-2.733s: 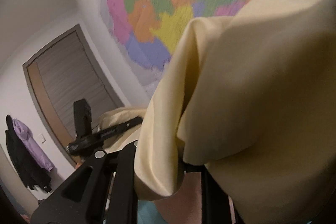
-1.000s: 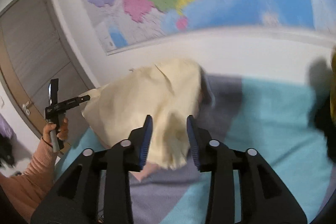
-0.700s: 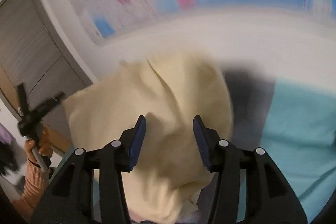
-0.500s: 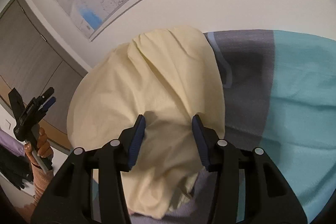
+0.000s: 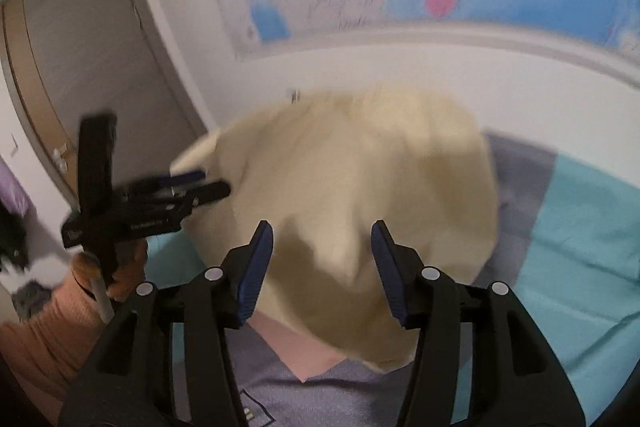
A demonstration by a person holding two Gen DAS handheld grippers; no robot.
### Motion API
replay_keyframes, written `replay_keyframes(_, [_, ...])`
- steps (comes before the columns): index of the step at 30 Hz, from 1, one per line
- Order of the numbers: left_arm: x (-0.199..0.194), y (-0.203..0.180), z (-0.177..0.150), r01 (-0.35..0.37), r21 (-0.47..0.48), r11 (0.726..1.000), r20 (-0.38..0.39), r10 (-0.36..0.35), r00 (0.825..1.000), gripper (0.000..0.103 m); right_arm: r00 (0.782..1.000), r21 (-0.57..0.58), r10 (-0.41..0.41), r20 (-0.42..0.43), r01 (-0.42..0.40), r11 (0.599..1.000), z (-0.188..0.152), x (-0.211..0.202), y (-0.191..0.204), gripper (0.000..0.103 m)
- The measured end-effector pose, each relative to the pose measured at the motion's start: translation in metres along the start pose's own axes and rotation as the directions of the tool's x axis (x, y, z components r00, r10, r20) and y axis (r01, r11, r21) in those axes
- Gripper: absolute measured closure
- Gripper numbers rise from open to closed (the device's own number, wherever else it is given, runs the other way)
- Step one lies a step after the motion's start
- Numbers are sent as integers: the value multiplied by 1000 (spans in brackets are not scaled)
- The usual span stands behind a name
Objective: Fold large clothes
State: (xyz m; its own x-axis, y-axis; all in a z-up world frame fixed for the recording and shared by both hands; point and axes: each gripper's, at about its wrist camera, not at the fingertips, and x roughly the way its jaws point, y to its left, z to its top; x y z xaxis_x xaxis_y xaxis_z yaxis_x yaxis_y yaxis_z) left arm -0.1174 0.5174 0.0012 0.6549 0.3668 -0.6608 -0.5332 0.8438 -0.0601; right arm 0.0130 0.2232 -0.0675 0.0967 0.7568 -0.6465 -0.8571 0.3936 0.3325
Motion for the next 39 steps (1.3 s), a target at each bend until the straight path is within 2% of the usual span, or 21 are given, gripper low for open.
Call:
replay_keyframes(8, [-20, -16, -7, -18, -13, 1000, 36, 18, 999, 24, 1000, 26, -11, 24, 11, 1000, -11, -7, 2, 51])
replay_keyframes(11, [-30, -25, -10, -32, -14, 999, 62, 33, 998, 17, 999, 23, -19, 37, 18, 1000, -9, -8, 5, 50])
replay_keyframes(15, [-38, -39, -15, -41, -13, 999, 72, 42, 997, 13, 998, 14, -32, 59, 31, 999, -13, -14, 9, 45])
replay_keyframes(17, [-42, -45, -17, -53, -17, 998, 81, 55, 995, 7, 997, 8, -40, 65, 39, 999, -14, -15, 13, 44])
replay_keyframes(20, [-49, -54, -21, -52, -27, 998, 87, 54, 995, 7, 994, -9, -64, 87, 65, 998, -16, -24, 18, 38])
replay_keyframes(24, [-58, -67, -26, -113, -28, 993, 86, 115, 990, 7, 988, -24, -84, 131, 88, 996, -25, -41, 25, 23])
replay_keyframes(30, [-74, -73, -41, -134, -98, 986, 74, 142, 987, 7, 979, -59, -118, 164, 129, 990, -39, -59, 38, 11])
replay_keyframes(34, [-86, -76, -55, -144, -139, 980, 68, 155, 986, 7, 975, -63, -132, 177, 145, 987, -50, -63, 42, 6])
replay_keyframes(39, [-97, -81, -69, -167, -149, 975, 59, 178, 982, 7, 979, -61, -118, 169, 130, 990, -66, -72, 47, 6])
